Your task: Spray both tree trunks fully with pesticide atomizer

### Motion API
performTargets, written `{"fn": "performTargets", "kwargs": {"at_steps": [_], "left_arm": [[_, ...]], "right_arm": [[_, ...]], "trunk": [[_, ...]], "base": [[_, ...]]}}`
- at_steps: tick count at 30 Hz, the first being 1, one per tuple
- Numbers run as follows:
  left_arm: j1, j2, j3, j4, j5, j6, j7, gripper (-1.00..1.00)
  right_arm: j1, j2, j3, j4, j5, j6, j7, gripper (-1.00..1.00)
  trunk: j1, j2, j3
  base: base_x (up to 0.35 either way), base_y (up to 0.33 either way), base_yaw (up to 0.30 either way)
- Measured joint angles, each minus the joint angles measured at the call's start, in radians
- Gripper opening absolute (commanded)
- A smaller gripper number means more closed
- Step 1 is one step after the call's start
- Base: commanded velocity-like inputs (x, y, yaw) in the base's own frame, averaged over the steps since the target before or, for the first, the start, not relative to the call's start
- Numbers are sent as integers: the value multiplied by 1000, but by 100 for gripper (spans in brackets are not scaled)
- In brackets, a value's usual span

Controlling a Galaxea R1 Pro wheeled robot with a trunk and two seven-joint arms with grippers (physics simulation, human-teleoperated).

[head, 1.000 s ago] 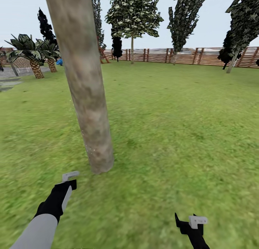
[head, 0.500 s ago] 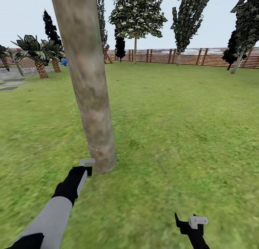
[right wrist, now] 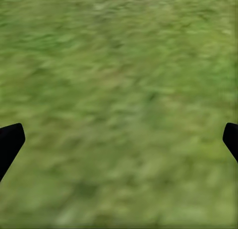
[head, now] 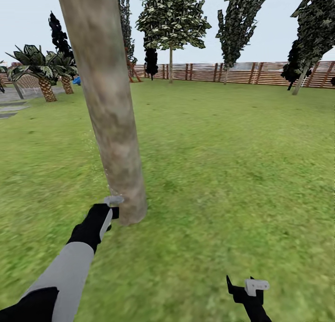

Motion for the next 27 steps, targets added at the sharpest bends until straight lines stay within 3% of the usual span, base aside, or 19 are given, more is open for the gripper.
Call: {"fn": "performTargets", "kwargs": {"at_steps": [3,5,8,11,13,15,16,18,21,24,27], "left_arm": [[-1,-38,0,-28,-2,4,0,-100],[-1,-42,0,-38,-6,23,-1,-100],[0,-34,2,-50,-11,39,0,-100],[0,-13,8,-114,-14,54,-1,-100],[-1,13,8,-149,-13,99,-2,-100],[0,13,4,-180,-6,119,-2,-100],[0,10,2,-195,-5,123,-2,-100],[-1,-50,-2,-219,8,136,-3,-100],[-1,-67,-2,-261,-7,193,-3,-100],[1,-56,0,-303,-9,225,-21,-100],[0,-19,7,-310,-15,240,-43,-100]], "right_arm": [[0,0,0,0,0,0,0,100],[0,0,0,0,0,0,0,100],[0,0,0,0,0,0,0,100],[0,0,0,0,0,0,0,100],[0,0,0,0,0,0,0,100],[0,0,0,0,0,0,0,100],[0,0,0,0,0,0,0,100],[0,0,0,0,0,0,0,100],[0,0,0,0,0,0,0,100],[0,0,0,0,0,0,0,100],[0,0,0,0,0,0,0,100]], "trunk": [[0,0,0],[0,0,0],[0,0,0],[0,0,0],[0,0,0],[0,0,0],[0,0,0],[0,0,0],[0,0,0],[0,0,0],[0,0,0]], "base": [[0,0,-1],[0,0,0],[0,0,0],[0,0,0],[0,0,0],[0,0,0],[0,0,0],[0,0,0],[0,0,0],[0,0,0],[0,0,0]]}}
